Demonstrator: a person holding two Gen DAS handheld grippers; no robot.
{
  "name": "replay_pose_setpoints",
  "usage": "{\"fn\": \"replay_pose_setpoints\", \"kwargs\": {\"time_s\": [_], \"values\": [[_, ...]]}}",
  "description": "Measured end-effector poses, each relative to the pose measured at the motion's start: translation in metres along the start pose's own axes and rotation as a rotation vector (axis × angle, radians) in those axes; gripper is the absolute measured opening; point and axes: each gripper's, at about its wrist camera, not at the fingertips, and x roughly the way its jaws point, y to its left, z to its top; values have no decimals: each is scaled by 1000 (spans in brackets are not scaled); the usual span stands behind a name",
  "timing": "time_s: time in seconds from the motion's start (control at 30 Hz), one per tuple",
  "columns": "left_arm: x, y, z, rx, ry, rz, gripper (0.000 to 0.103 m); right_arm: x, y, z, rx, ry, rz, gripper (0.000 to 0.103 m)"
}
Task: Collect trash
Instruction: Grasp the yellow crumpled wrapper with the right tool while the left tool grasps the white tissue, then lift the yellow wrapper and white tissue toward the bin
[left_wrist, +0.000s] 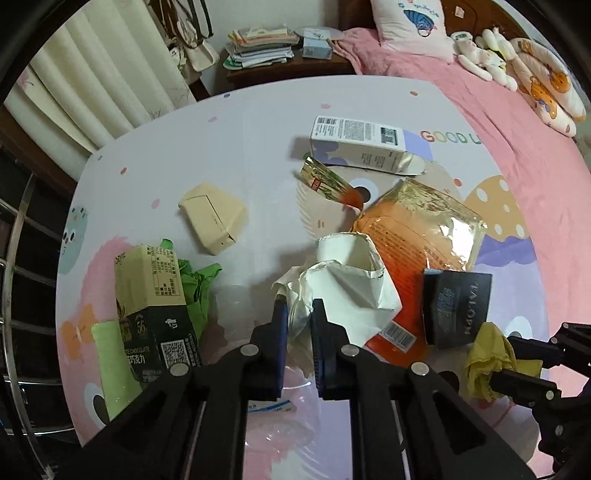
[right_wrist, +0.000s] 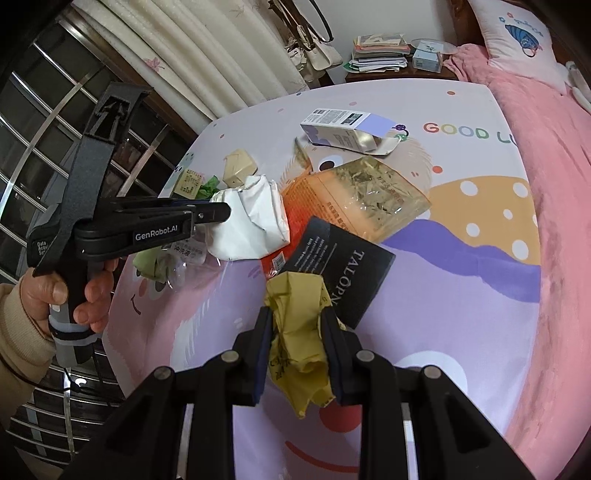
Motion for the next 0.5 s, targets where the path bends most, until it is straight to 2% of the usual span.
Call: {"fn": "replay_pose_setpoints", "kwargs": {"time_s": [0.2, 0.5], "values": [[-29, -2, -12, -14, -57, -27, 4, -11, 6, -3, 9, -29, -7, 26], [-91, 20, -46, -70, -136, -78, 4, -34, 27, -16, 21, -79, -16, 26]]}}
